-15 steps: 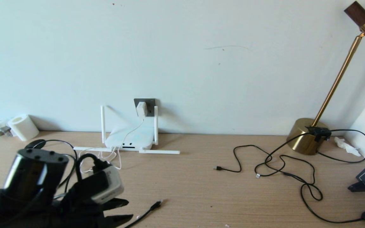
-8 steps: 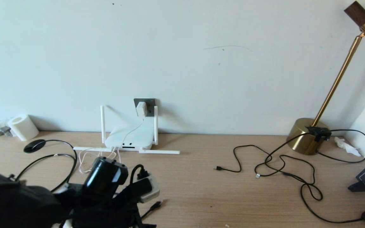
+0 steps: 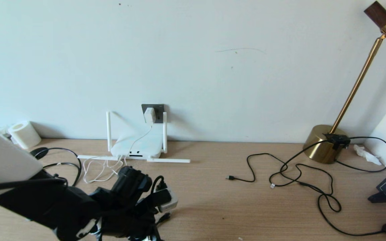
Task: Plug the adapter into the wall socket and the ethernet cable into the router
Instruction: Pick up cable
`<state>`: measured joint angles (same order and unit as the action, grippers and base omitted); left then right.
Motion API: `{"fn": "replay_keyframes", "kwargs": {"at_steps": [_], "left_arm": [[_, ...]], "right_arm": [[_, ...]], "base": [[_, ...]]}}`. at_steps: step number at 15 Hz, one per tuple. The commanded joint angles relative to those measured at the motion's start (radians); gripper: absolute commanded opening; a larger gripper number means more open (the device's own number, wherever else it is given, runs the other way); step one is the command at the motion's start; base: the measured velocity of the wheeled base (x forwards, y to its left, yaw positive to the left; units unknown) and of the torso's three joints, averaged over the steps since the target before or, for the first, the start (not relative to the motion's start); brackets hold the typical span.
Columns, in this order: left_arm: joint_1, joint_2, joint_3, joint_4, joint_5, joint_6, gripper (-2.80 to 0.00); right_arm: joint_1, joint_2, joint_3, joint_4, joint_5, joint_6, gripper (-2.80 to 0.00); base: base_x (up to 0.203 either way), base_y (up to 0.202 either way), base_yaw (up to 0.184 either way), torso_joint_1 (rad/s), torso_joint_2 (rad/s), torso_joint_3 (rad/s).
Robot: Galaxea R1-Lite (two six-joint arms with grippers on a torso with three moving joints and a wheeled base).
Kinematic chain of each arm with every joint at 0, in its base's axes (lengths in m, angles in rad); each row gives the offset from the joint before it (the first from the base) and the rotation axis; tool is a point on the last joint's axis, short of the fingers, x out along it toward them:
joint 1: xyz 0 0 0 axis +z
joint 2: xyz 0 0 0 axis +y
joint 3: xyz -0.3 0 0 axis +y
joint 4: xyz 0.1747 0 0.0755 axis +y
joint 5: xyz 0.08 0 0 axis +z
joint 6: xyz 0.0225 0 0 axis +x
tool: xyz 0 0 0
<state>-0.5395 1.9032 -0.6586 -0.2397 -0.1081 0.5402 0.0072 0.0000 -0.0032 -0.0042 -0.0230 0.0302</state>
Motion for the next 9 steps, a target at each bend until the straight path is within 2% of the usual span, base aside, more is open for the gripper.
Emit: {"fn": "replay_keyframes", "kwargs": {"at_steps": [1, 3, 6, 7, 9], "left_arm": [[0.018, 0.019, -0.029, 0.036, -0.001, 0.007, 0.0], [0.039, 0.023, -0.03, 0.039, -0.001, 0.033, 0.0], [0.046, 0.032, -0.032, 0.034, -0.004, 0.034, 0.0], [0.046, 0.042, -0.042, 0.029, -0.007, 0.032, -2.8], [0.046, 0.05, -0.042, 0.027, -0.007, 0.032, -2.8]], "right_arm": [[0.0, 0.002, 0.0, -0.001, 0.0, 0.0, -2.8], [0.0, 0.002, 0.0, 0.0, 0.0, 0.0, -2.8], [0.0, 0.002, 0.0, 0.0, 0.0, 0.0, -2.8], [0.0, 0.002, 0.0, -0.001, 0.0, 0.0, -2.8], [0.0, 0.002, 0.0, -0.002, 0.0, -0.001, -2.8]], "base": [[0.0, 0.0, 0.0, 0.0, 0.0, 0.0], [0.0, 0.0, 0.0, 0.0, 0.0, 0.0], [0.0, 0.0, 0.0, 0.0, 0.0, 0.0], [0.0, 0.0, 0.0, 0.0, 0.0, 0.0], [0.0, 0.0, 0.0, 0.0, 0.0, 0.0]]}}
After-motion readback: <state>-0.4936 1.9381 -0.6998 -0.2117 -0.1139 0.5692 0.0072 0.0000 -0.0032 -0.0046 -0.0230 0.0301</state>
